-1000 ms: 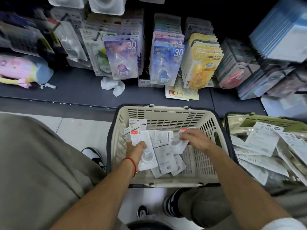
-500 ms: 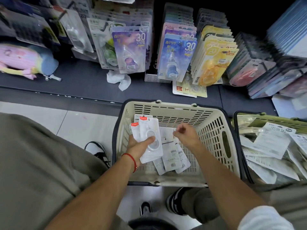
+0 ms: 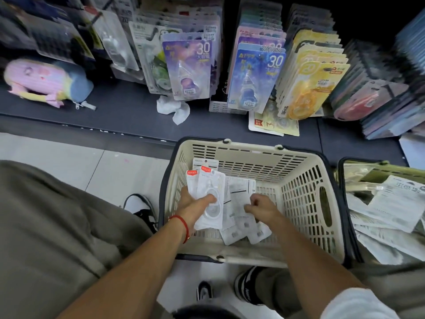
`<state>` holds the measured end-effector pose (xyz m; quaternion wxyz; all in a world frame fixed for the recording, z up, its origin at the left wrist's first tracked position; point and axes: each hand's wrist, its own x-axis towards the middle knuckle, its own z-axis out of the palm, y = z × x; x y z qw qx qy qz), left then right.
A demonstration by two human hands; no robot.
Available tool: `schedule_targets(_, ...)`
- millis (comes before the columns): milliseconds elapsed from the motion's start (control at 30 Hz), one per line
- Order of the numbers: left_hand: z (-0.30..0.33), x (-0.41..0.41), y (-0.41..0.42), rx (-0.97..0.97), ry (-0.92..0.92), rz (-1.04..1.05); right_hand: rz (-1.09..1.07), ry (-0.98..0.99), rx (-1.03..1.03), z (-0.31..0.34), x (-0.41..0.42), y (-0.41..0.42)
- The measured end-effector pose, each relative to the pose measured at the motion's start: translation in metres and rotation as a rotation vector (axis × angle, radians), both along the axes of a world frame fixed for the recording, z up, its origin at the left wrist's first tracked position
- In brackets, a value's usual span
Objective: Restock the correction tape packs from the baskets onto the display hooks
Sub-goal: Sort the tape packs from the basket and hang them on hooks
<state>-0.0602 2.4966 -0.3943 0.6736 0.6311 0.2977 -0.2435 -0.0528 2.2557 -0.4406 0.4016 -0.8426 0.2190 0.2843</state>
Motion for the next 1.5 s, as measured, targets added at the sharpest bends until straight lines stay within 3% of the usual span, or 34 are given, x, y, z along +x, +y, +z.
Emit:
schedule_targets(167, 0.011, 0.001, -0.017, 0.075, -0.203, -0.007, -0.119, -0.230, 0.229, 0.061, 0.010, 0.014)
schedule_targets(300, 0.035, 0.008, -0.027, -0.023, -0.316, 0.029, -0.034, -0.397, 0.375, 0.107, 0.013, 0.034)
schedule_targets(400, 0.058, 0.014, -0.026, -0.120, -0.401, 0.078, -0.088, -0.496, 0.483, 0.137, 0.017, 0.041)
schedule_targets(567, 0.104, 0.022, -0.016, -0.205, -0.538, 0.106, 0.007, -0.625, 0.418, 0.176, 0.036, 0.047)
schedule_targets(767, 0.166, 0.055, -0.010, -0.234, -0.687, 0.086, 0.017, -0.511, 0.441, 0.244, 0.073, 0.045)
schedule_targets(1133, 0.294, 0.141, 0.029, 0.075, -1.055, -0.168, 0.157, -0.829, 0.485, 0.361, 0.125, 0.048)
schedule_targets(1267, 0.300, 0.151, 0.048, 0.144, -1.097, -0.037, 0.091, -1.014, 0.414, 0.374, 0.138, 0.056)
schedule_targets(1500, 0.301, 0.153, 0.068, 0.193, -1.161, 0.178, 0.024, -1.083, 0.414, 0.382, 0.161, 0.072)
